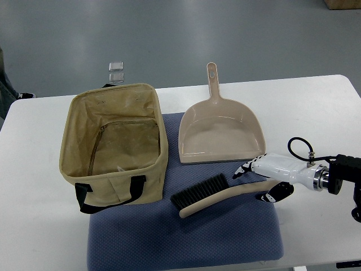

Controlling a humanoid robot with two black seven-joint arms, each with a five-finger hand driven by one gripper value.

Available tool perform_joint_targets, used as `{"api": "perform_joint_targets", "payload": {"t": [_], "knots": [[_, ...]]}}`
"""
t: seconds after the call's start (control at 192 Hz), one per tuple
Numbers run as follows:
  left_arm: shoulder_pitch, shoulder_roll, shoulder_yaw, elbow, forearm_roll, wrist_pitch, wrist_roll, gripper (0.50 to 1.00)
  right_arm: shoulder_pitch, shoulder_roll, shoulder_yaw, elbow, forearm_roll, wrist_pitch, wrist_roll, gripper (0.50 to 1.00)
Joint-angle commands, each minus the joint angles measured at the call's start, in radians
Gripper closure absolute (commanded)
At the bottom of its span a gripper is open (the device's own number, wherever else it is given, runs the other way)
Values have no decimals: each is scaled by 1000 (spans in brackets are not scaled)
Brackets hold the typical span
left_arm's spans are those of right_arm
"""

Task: Put pink broom in yellow bag with right hand
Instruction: 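Close the right hand around the brush handle end, then lift the brush with the right hand over the tan bag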

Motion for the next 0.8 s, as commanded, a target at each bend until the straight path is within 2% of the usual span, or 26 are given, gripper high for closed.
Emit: {"api": "perform_joint_targets", "payload": {"t": [0.0, 0.083, 0.094, 0.192, 0.458, 0.795], "knots": [[0, 0, 0, 0, 1, 0, 0, 500, 0, 0, -9, -2, -10, 0, -9, 826], [0, 0, 0, 0, 0, 0, 0, 500, -2, 0, -12, -2, -19, 0, -16, 889], [0, 0, 0, 0, 1, 0, 0, 500, -2, 0, -18, -2, -22, 0, -21, 912], [0, 0, 0, -2, 0, 0, 0, 500, 0, 2, -29, -4, -22, -12, -32, 1000], [0, 0, 0, 0, 0, 0, 0, 500, 6, 8, -23, -7, -20, -86, -39, 1000], [0, 0, 0, 0, 1, 0, 0, 500, 98, -14, 5, -11, 9, -157, -27, 1000]]}}
